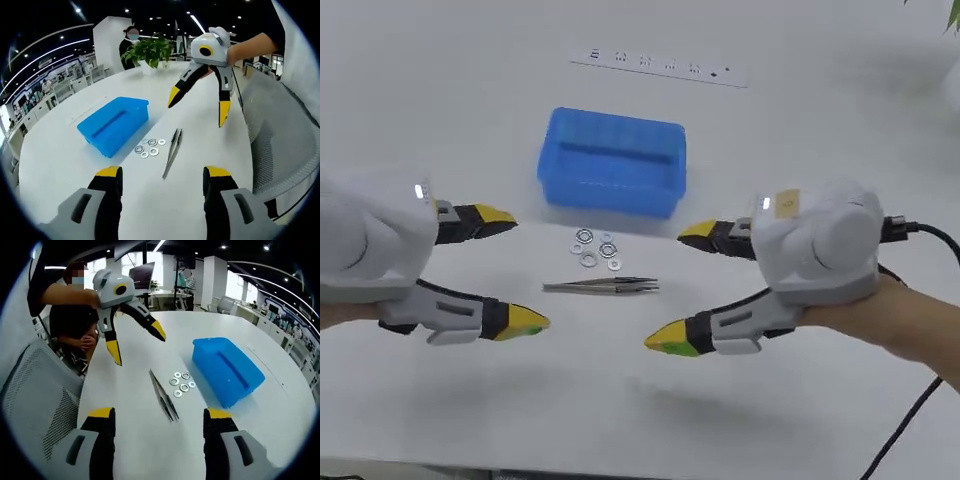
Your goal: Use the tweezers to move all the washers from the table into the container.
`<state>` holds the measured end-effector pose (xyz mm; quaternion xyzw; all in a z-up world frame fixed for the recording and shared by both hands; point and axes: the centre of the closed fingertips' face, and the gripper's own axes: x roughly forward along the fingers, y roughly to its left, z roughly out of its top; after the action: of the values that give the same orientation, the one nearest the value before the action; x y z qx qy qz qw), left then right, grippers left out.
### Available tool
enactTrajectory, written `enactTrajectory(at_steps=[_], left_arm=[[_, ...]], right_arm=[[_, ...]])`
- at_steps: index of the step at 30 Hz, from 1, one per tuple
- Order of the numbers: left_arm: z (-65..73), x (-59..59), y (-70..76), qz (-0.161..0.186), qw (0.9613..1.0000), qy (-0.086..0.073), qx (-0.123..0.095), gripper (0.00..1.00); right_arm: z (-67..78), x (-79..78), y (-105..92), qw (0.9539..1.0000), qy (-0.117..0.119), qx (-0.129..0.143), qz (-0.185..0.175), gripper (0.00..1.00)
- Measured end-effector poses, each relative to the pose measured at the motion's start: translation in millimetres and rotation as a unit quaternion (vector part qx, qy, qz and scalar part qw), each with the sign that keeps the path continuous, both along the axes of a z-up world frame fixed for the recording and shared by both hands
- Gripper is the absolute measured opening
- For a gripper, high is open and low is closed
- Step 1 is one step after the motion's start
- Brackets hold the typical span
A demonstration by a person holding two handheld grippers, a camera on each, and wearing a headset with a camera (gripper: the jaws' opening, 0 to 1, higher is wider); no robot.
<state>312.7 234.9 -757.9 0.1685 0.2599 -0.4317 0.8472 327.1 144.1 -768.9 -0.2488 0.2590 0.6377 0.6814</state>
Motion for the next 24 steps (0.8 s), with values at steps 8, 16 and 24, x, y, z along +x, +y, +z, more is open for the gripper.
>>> enactTrajectory(at_steps=[8, 16, 24], left_arm=[[-18.8, 1.5, -6.8, -0.019, 0.9994, 0.025, 0.013, 0.59], [-33.8, 4.1, -17.8, -0.060, 0.9966, 0.049, 0.030, 0.52], [-44.3, 3.8, -25.6, -0.091, 0.9930, 0.055, 0.052, 0.41]], right_arm=[[-17.6, 3.8, 21.0, 0.9988, -0.005, -0.029, 0.038, 0.48], [-30.3, 9.8, 25.7, 0.9975, 0.000, -0.054, 0.046, 0.30], [-34.5, 6.9, 27.9, 0.9961, 0.007, -0.061, 0.063, 0.25]])
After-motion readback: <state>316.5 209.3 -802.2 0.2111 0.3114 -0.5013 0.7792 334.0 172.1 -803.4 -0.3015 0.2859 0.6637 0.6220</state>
